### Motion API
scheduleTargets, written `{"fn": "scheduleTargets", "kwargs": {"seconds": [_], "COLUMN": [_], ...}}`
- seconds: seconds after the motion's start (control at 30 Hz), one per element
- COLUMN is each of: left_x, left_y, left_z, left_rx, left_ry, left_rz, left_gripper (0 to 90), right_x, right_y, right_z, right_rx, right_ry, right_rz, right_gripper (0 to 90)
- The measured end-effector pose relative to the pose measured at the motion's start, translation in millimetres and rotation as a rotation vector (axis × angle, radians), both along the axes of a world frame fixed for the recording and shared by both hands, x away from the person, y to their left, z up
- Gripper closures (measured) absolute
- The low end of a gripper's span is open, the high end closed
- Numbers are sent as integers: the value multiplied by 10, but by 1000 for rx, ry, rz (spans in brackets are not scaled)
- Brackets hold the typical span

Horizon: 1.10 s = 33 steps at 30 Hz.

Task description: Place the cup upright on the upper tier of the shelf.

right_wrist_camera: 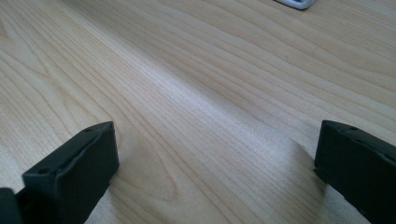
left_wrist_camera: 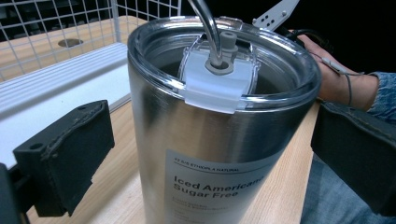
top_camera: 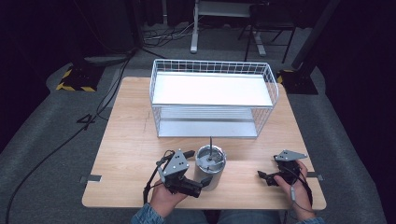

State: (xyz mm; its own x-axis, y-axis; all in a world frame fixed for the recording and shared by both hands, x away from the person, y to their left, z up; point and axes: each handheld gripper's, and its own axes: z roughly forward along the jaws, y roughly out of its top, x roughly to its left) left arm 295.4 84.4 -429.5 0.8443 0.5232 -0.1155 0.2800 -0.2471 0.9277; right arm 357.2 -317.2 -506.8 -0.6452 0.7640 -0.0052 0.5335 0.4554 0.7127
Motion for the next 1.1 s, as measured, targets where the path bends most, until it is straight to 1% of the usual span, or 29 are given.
{"fn": "scheduleTargets", "kwargs": {"seconds": [0.07,0.23,0.33,0.4,0.53,0.6,0.63,0.73,0.87,1.1], "left_x": [7,35,44,53,86,101,102,110,112,100], "left_y": [-32,-111,-163,-190,-262,-296,-310,-328,-322,-324], "left_z": [-17,-70,-105,-125,-182,-213,-227,-254,-277,-270], "left_rx": [6,3,20,23,34,47,42,42,41,48], "left_ry": [-4,-8,-18,-19,-10,-21,-20,-25,-30,-30], "left_rz": [3,13,20,21,24,31,35,40,36,43], "left_gripper": [0,0,0,0,0,5,6,9,19,26], "right_x": [0,0,0,0,0,0,0,0,-1,-2], "right_y": [0,0,0,0,0,0,0,0,0,-1], "right_z": [0,0,0,0,0,0,0,0,0,1], "right_rx": [0,0,0,0,0,0,0,-1,-1,-4], "right_ry": [0,0,0,0,0,0,0,-1,0,-3], "right_rz": [0,0,0,0,0,0,0,0,0,2], "right_gripper": [0,0,0,0,0,0,0,0,0,3]}}
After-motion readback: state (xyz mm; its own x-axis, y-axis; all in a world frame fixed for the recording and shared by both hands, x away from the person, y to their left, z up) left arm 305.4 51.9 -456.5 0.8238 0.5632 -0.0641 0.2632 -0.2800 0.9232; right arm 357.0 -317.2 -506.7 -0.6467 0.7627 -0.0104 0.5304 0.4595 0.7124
